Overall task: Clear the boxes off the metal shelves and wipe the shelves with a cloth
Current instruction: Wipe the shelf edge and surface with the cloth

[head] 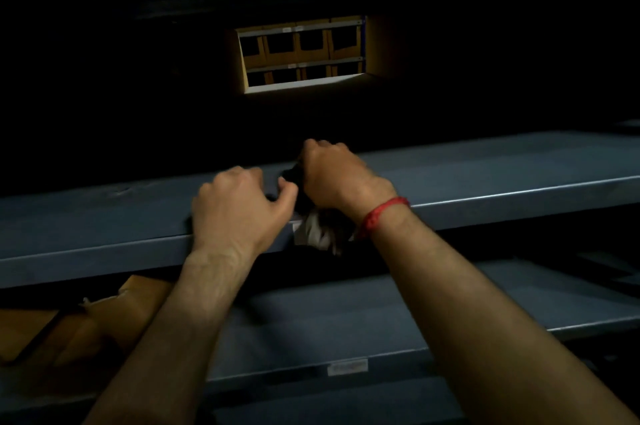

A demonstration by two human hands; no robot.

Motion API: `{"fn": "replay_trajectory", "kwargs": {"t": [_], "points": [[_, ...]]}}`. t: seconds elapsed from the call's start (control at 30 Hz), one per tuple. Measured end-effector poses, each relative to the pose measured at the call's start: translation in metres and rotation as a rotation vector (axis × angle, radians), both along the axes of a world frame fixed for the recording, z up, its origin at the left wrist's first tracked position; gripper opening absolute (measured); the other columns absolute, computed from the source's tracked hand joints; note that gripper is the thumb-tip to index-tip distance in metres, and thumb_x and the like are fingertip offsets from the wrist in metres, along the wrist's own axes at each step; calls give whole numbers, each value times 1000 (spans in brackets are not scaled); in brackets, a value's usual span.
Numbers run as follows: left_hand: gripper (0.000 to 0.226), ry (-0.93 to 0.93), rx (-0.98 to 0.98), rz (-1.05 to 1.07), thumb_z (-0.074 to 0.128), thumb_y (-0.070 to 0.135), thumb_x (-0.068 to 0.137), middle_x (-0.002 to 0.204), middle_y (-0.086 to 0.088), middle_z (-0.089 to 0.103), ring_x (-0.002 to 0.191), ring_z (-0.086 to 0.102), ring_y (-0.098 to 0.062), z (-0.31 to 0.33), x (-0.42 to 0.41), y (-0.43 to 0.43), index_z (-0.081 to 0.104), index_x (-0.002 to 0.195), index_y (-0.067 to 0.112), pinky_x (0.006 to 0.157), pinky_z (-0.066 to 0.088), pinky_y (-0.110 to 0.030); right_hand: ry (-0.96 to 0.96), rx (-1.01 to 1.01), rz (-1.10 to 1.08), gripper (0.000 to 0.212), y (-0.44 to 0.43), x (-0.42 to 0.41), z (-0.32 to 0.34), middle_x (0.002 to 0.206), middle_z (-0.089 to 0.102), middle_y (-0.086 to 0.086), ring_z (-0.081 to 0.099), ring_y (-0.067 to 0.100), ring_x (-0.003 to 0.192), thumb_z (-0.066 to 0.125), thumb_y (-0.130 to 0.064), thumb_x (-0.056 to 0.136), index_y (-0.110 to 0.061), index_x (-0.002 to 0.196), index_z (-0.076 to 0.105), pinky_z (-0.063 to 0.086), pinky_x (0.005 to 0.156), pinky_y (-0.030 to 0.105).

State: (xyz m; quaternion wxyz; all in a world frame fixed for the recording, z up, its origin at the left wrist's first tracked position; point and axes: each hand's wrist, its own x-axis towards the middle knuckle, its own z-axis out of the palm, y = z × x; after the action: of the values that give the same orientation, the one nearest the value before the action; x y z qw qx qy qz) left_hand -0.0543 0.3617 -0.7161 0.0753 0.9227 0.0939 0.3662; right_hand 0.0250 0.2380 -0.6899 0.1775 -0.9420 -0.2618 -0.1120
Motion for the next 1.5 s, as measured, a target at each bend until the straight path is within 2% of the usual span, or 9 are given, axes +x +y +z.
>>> {"fn": "replay_trajectory", "kwargs": {"t": [0.13, 0.27, 0.4, 0.53, 0.67, 0.93, 1.13, 1.27, 1.5], "points": [[30, -99, -89, -201, 44, 39, 91, 80, -6, 63, 73, 61, -35, -6, 4, -18, 60, 79, 16, 60, 48, -39, -6, -41, -118, 39, -36, 4, 2, 137, 50, 17, 46, 41, 127, 49, -23, 99, -6, 134, 47, 40, 104, 43], [11, -76, -217, -213, 51, 26, 96, 89, -6, 67, 81, 63, -31, -5, 3, -16, 59, 99, 20, 64, 51, -40, 5, -12, 19, 36, -28, -33, 3, 133, 52, 14, 47, 35, 124, 48, -23, 96, -10, 130, 51, 40, 100, 38], [21, -8, -266, -202, 45, 17, 100, 101, -12, 68, 90, 63, -34, -2, 1, -11, 55, 119, 20, 67, 44, -36, -23, -40, 156, 34, 4, -30, 4, 130, 54, 15, 50, 35, 120, 45, -27, 101, -9, 129, 50, 39, 99, 38], [38, -6, -279, -259, 43, 16, 99, 115, -10, 66, 95, 63, -30, -2, 0, -10, 44, 137, 20, 74, 50, -41, 8, -56, -30, 40, -4, 20, 2, 135, 54, 19, 52, 38, 125, 53, -27, 98, -7, 133, 51, 41, 101, 38], [41, -6, -324, -315, 39, 18, 98, 124, -7, 63, 99, 64, -31, -1, -6, -8, 41, 138, 23, 78, 56, -46, -11, -52, -226, 38, -26, 33, -1, 130, 54, 20, 54, 42, 119, 54, -22, 96, -6, 129, 52, 41, 97, 40], [55, -23, -362, -318, 38, 16, 97, 143, -5, 51, 109, 61, -32, 1, -2, -13, 27, 150, 27, 79, 51, -43, -63, -58, 29, 29, 9, -18, 1, 129, 55, 11, 52, 29, 118, 52, -21, 99, -10, 127, 52, 33, 93, 26], [46, -89, -339, -278, 41, 17, 93, 132, -5, 59, 98, 64, -33, 2, -2, -18, 41, 139, 24, 72, 50, -41, 52, -164, -135, 34, -22, 67, 7, 135, 57, 19, 56, 36, 124, 54, -24, 100, -8, 130, 56, 41, 102, 38], [30, -52, -326, -227, 47, 20, 95, 118, -5, 68, 94, 65, -35, 0, 1, -17, 53, 124, 22, 73, 54, -46, 31, -190, -212, 34, -73, 43, 11, 135, 52, 19, 51, 40, 123, 50, -21, 100, -6, 130, 50, 36, 100, 37], [27, -72, -309, -184, 53, 28, 94, 112, 2, 69, 102, 65, -25, -5, 7, -17, 52, 122, 27, 84, 55, -44, -16, -100, 206, 34, -20, -11, -1, 133, 49, 14, 46, 36, 121, 47, -23, 97, -8, 128, 47, 37, 103, 41]]}}
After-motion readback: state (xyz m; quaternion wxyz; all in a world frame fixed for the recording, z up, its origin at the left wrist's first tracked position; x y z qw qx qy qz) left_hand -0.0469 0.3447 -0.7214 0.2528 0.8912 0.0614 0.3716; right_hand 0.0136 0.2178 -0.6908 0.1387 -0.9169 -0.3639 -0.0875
